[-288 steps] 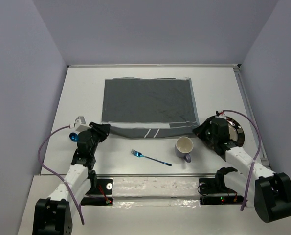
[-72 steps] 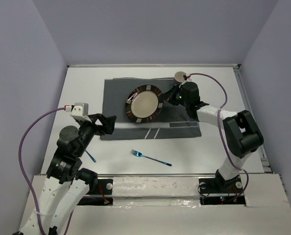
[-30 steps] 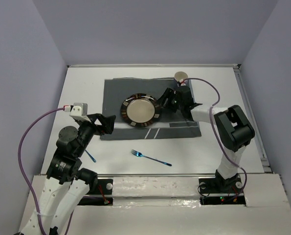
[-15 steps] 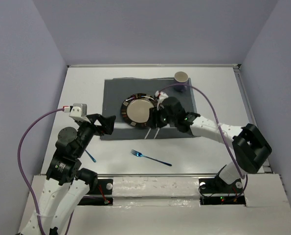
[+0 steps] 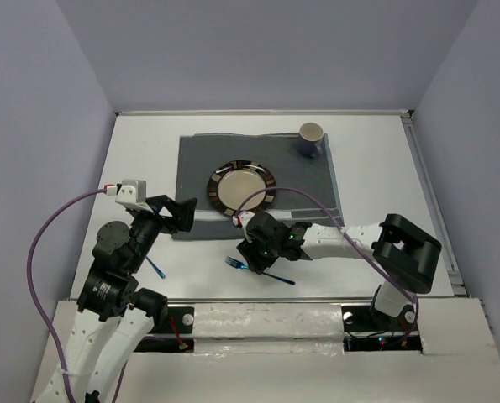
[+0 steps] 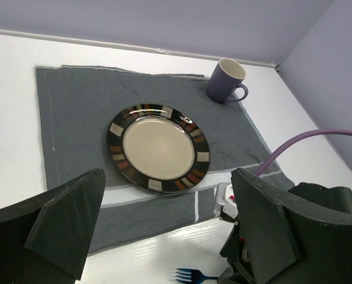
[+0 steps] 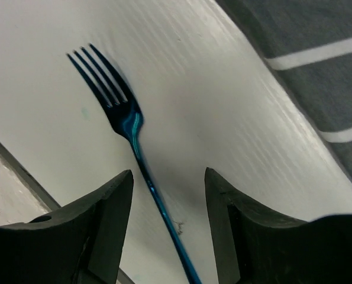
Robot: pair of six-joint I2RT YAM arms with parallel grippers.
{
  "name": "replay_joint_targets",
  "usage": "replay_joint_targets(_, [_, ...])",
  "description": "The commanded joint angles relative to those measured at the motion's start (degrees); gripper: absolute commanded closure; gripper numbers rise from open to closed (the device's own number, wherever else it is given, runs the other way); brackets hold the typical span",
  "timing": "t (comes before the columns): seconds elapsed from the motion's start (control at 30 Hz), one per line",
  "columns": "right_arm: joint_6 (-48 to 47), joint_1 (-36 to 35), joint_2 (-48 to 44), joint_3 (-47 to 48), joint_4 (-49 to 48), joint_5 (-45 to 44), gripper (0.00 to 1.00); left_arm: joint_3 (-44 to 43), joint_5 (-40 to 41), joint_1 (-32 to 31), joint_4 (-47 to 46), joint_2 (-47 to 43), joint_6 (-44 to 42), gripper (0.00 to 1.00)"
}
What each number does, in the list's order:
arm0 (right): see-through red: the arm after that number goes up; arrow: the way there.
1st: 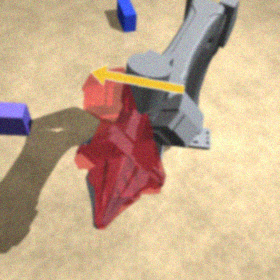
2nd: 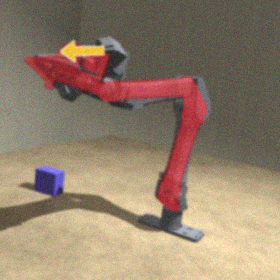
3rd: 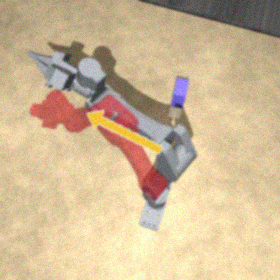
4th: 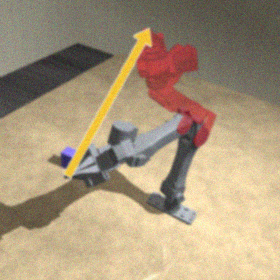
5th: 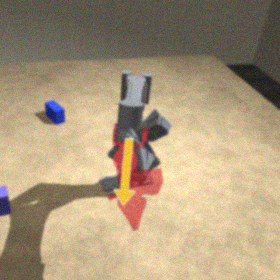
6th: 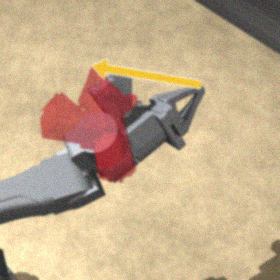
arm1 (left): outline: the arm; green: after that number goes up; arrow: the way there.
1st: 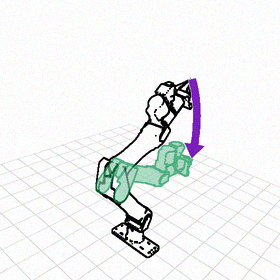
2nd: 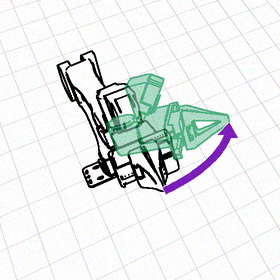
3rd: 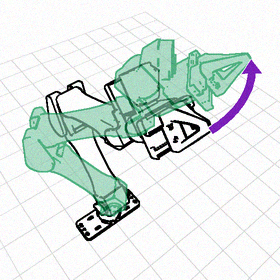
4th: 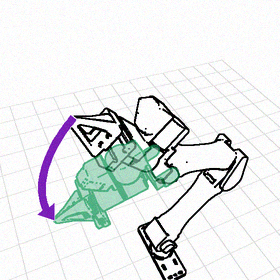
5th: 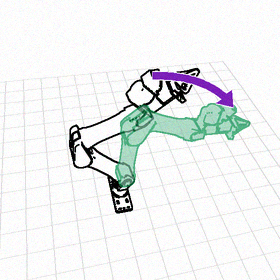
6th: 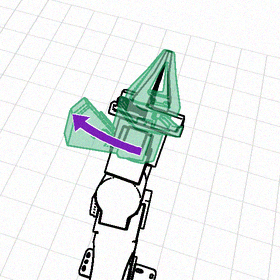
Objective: Set the dinner table for one person
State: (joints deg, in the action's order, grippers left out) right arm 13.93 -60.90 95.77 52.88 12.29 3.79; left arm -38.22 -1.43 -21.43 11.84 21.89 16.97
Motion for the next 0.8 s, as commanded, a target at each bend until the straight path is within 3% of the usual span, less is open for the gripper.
replay_joint_targets(0.0, [-1.28, -3.07, 2.14, 3.45, 2.47, -2.03, 0.46, -0.28, 0.03, -0.37, -2.17, -0.71, -0.62, 0.01])
replay_joint_targets(0.03, [-0.84, -3.08, 2.75, 3.89, 2.47, -2.3, 0.48, -0.28, 0.11, -0.37, -2.08, -0.8, -0.62, 0.01])
replay_joint_targets(0.17, [-0.14, -4.4, 3.9, 5.64, 2.91, -5.37, 0.97, -0.37, 0.2, -0.28, -2.17, -1.59, -0.62, 0.01])
replay_joint_targets(0.23, [0.3, -4.93, 3.99, 6.44, 3.0, -5.55, 0.98, -0.28, 0.2, -0.37, -2.17, -1.85, -0.62, 0.01])
replay_joint_targets(0.3, [0.39, -4.93, 4.17, 7.5, 3.52, -5.9, 0.92, -0.28, 0.29, -0.28, -2.17, -2.03, -0.62, 0.01])
replay_joint_targets(0.4, [0.48, -5.45, 3.99, 8.46, 4.66, -7.21, 1.0, -0.37, 0.2, -0.28, -2.17, -2.03, -0.62, 0.01])
replay_joint_targets(0.6, [4.95, -5.45, 1.27, 11.8, 3.62, -11.07, 1.0, -0.46, 0.82, -0.37, -2.08, -2.38, -0.45, 0.01])
replay_joint_targets(0.77, [7.25, -5.45, 2.31, 21.01, 0.45, -15.12, 1.0, -0.63, 2.73, -0.1, -2.08, -2.55, -0.36, 0.01])
